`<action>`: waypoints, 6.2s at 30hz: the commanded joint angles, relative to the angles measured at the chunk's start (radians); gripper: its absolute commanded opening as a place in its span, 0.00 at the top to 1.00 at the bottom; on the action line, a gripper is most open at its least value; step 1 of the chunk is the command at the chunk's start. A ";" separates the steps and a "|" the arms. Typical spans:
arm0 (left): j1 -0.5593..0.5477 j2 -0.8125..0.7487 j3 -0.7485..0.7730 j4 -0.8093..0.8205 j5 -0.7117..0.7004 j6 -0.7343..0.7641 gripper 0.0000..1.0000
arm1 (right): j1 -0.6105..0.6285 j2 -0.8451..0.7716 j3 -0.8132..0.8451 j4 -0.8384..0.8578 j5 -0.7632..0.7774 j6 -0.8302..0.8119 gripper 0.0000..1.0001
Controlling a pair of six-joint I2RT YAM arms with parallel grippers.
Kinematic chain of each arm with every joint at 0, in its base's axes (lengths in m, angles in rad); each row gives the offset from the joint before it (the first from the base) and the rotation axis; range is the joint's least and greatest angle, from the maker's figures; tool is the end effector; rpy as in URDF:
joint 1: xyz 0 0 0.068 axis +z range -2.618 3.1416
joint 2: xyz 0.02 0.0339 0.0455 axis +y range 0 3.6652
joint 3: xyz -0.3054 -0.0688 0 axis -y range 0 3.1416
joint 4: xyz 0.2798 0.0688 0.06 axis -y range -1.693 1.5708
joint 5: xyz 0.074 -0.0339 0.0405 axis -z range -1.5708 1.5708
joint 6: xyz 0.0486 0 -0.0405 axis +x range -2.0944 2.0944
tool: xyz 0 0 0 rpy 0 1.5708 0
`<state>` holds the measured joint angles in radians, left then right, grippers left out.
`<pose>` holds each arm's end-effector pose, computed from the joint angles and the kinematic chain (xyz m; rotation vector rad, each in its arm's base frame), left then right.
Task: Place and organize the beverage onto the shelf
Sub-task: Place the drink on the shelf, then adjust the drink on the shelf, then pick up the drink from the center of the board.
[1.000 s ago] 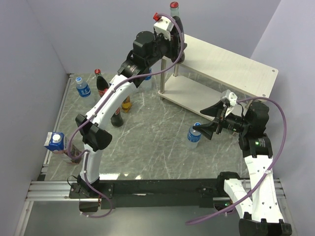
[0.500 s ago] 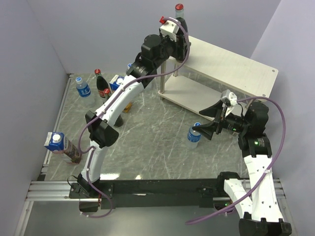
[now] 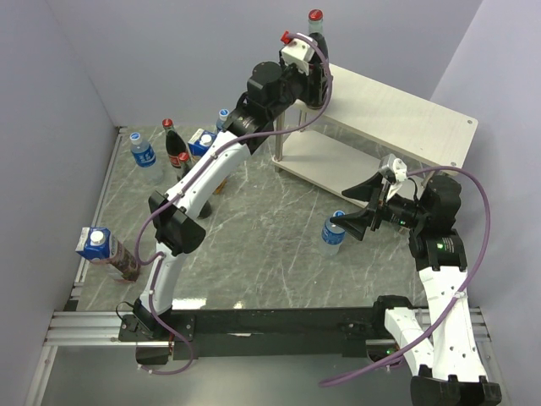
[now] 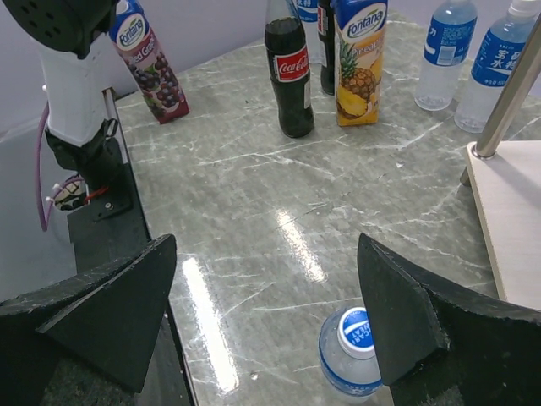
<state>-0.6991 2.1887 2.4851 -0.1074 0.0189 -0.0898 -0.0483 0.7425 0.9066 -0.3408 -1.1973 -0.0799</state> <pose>0.4337 -0.3658 0.5246 0.4397 1.3444 -0.6697 0.1535 0.0379 0.4088 -0.8773 1.4812 0.9375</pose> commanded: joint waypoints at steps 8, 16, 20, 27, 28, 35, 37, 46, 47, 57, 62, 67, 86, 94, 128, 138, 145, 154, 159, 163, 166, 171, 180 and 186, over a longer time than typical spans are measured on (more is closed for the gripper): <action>-0.022 -0.049 0.032 0.195 0.010 0.015 0.96 | 0.007 -0.014 -0.003 0.037 0.001 -0.006 0.07; -0.022 -0.018 0.028 0.198 0.042 -0.010 0.88 | 0.007 -0.017 -0.005 0.042 -0.001 -0.003 0.07; -0.023 -0.010 0.024 0.199 0.050 -0.016 0.82 | 0.005 -0.018 -0.005 0.042 -0.001 -0.003 0.07; -0.023 -0.001 0.015 0.209 0.052 -0.021 0.69 | 0.005 -0.017 -0.005 0.040 -0.002 -0.003 0.07; -0.022 0.000 0.015 0.209 0.050 -0.021 0.68 | 0.007 -0.018 -0.005 0.040 -0.002 -0.003 0.07; -0.022 0.011 0.017 0.213 0.050 -0.027 0.60 | 0.005 -0.017 -0.003 0.039 -0.002 -0.003 0.07; -0.022 0.016 0.017 0.215 0.050 -0.027 0.56 | 0.005 -0.015 -0.005 0.037 -0.002 -0.004 0.07; -0.023 0.031 0.017 0.222 0.042 -0.028 0.48 | 0.007 -0.014 0.000 0.031 -0.004 -0.008 0.07; -0.022 0.031 0.017 0.222 0.041 -0.028 0.48 | 0.005 -0.014 0.000 0.033 -0.004 -0.008 0.07; -0.027 0.037 0.009 0.216 0.023 0.002 0.42 | 0.007 -0.011 0.002 0.028 -0.004 -0.011 0.07; -0.028 0.042 0.008 0.207 0.009 0.024 0.34 | 0.007 -0.012 0.003 0.025 -0.004 -0.012 0.07; -0.028 0.046 0.006 0.206 -0.002 0.038 0.28 | 0.005 -0.012 0.003 0.026 -0.004 -0.014 0.07; -0.028 0.052 -0.003 0.224 -0.048 0.079 0.39 | 0.007 -0.015 0.003 0.025 -0.001 -0.015 0.07; -0.017 0.080 0.014 0.248 -0.091 0.131 0.41 | 0.005 -0.015 0.002 0.025 -0.002 -0.015 0.07; 0.027 -0.007 -0.034 0.255 -0.027 -0.004 0.01 | 0.005 -0.015 0.000 0.025 0.001 -0.020 0.07; 0.027 -0.090 -0.121 0.233 -0.013 0.001 0.01 | 0.007 -0.023 -0.003 0.028 0.008 -0.023 0.07; 0.026 -0.132 -0.164 0.216 0.027 -0.002 0.00 | 0.005 -0.026 -0.005 0.031 0.011 -0.024 0.07; 0.024 -0.191 -0.221 0.195 0.065 -0.004 0.01 | 0.007 -0.029 -0.005 0.026 0.016 -0.034 0.07; 0.023 -0.285 -0.307 0.187 0.070 0.015 0.00 | 0.007 -0.032 -0.003 0.020 0.019 -0.043 0.07; 0.021 -0.392 -0.415 0.181 0.078 0.021 0.01 | 0.007 -0.034 -0.003 0.017 0.022 -0.047 0.07; 0.023 -0.467 -0.484 0.172 0.078 0.019 0.01 | 0.007 -0.034 -0.005 0.017 0.022 -0.050 0.07; 0.023 -0.587 -0.589 0.111 0.072 0.009 0.01 | 0.004 -0.034 0.003 -0.010 0.051 -0.090 0.07; 0.023 -1.044 -1.082 0.017 -0.127 0.024 0.01 | 0.005 0.006 0.017 -0.084 0.076 -0.214 0.07; 0.030 -1.271 -1.354 -0.038 -0.350 0.041 0.00 | 0.072 0.121 0.121 -0.197 0.087 -0.279 0.09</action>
<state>-0.6743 0.9810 1.2163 -0.1226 -0.1726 -0.0639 -0.0307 0.8078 0.9386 -0.4820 -1.1217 -0.3027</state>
